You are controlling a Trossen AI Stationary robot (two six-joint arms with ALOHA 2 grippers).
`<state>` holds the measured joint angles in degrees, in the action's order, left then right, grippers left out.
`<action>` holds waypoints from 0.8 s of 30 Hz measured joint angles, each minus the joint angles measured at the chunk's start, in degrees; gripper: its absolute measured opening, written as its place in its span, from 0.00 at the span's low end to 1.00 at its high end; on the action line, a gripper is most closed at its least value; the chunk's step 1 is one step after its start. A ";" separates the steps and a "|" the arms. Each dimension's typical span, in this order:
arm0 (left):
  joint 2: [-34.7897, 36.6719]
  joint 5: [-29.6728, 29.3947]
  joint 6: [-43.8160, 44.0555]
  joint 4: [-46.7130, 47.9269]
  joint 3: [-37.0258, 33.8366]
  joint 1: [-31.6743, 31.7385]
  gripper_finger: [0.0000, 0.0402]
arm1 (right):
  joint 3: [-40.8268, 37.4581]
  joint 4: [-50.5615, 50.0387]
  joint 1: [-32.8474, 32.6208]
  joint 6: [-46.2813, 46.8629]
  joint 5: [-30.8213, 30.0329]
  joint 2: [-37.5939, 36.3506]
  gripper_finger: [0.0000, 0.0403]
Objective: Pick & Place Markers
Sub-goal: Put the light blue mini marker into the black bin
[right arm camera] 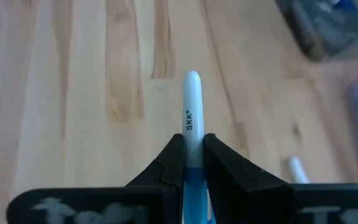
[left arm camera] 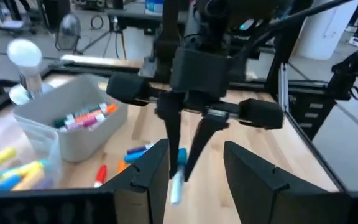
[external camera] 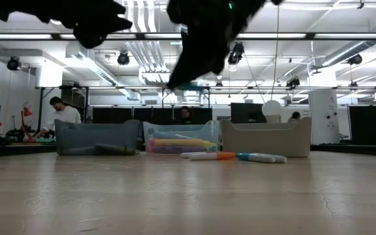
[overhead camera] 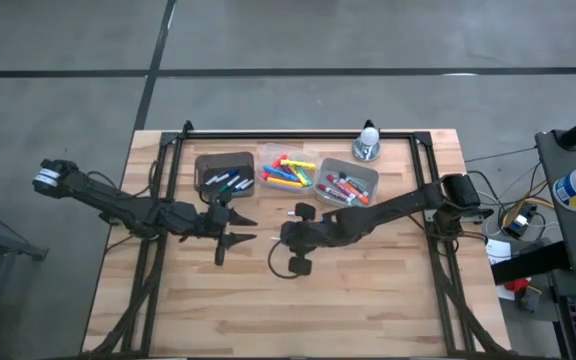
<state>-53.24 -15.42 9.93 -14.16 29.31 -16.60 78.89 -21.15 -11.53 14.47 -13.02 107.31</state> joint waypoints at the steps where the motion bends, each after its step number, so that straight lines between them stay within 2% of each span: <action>1: 0.57 -0.40 -0.34 1.04 0.57 0.00 0.37 | 1.73 -1.93 -0.12 -0.44 -0.09 -0.05 0.09; 5: 4.11 -3.27 -2.66 9.07 3.34 0.00 0.37 | 6.99 -8.19 -0.37 -2.14 -0.63 -0.07 0.09; 14: 11.83 -16.79 -0.52 22.36 5.65 0.11 0.37 | 12.33 -11.71 -0.55 -5.06 -2.11 -0.33 0.09; 24: 14.72 -17.49 5.78 25.13 5.17 0.66 0.37 | 18.66 -16.10 -0.77 -6.96 -3.80 -1.20 0.09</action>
<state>-38.52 -32.91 15.71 10.97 34.48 -15.94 97.55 -37.25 -12.29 7.51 -16.82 106.10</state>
